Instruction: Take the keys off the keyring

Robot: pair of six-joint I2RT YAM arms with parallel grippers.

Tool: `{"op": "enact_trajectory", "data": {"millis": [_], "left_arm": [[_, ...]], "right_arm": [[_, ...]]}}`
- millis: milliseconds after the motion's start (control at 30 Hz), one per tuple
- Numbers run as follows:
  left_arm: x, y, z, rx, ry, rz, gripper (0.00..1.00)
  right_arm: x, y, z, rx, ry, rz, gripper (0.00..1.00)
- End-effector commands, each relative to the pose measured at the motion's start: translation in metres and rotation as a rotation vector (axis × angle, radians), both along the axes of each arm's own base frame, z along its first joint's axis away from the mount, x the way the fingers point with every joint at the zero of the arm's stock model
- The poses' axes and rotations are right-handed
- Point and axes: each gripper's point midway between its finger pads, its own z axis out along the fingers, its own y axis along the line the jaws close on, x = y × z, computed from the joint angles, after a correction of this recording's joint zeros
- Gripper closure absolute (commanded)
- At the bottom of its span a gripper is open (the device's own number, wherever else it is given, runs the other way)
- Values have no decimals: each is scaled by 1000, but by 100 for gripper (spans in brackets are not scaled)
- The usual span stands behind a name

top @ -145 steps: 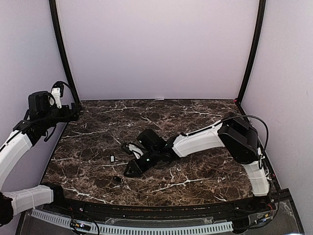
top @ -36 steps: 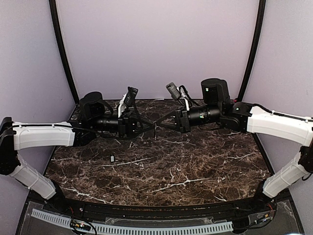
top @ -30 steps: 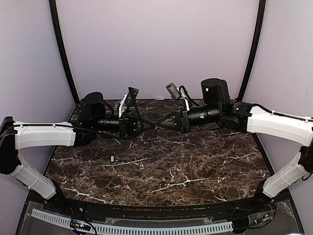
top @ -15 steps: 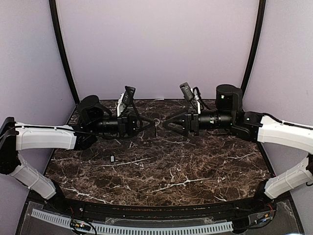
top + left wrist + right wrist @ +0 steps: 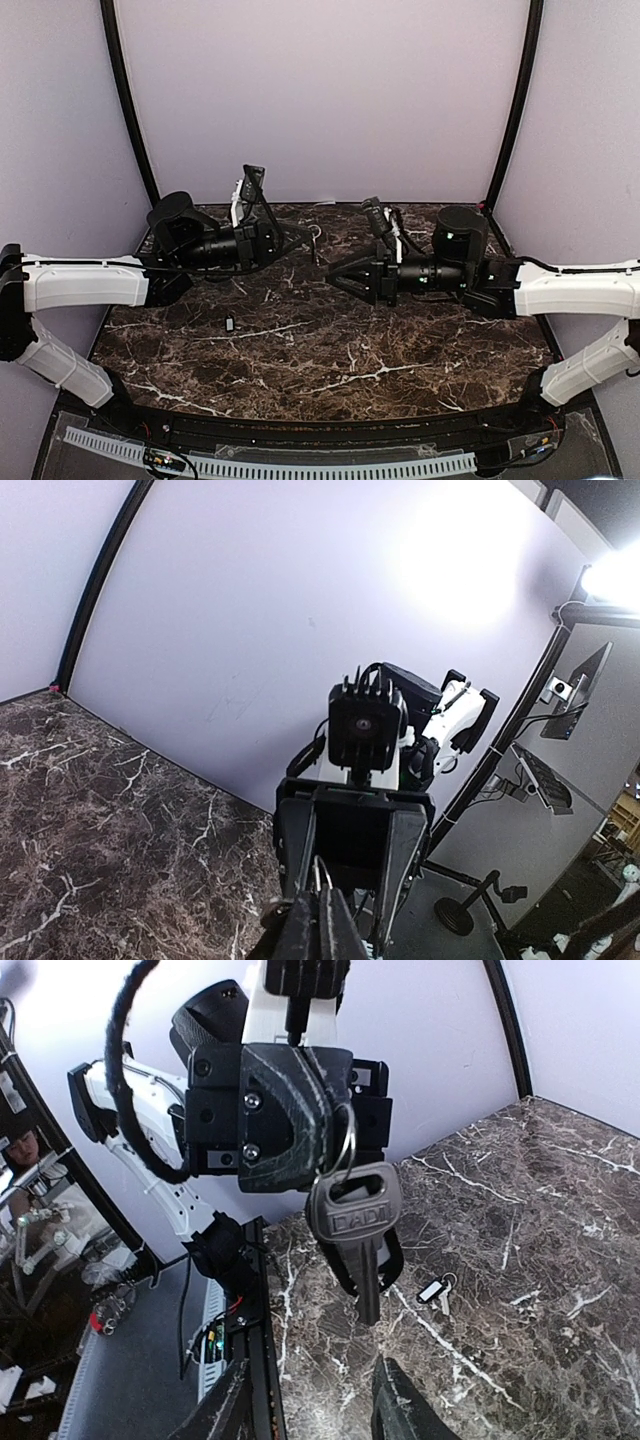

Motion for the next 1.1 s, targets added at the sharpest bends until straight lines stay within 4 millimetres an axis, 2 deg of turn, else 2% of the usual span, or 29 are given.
{"op": "enact_trajectory", "data": {"millis": [0,200,533,767,1067], "left_arm": [[-6,4,19,-48,-25,1,100],[-5,5,17,-43,-13,12,100],[-2,6,18,-36,0,36,100],[1,6,15,-30,17,47,100],[5,6,11,-22,34,65,100]], "right_arm": [[7,14,12,3,-118,-50,61],[21,19,6,-49,-206,-186,69],[39,24,-8,-205,-345,-388,74],[46,21,-6,-244,-393,-482,77],[40,29,-3,-257,-446,-477,77]]}}
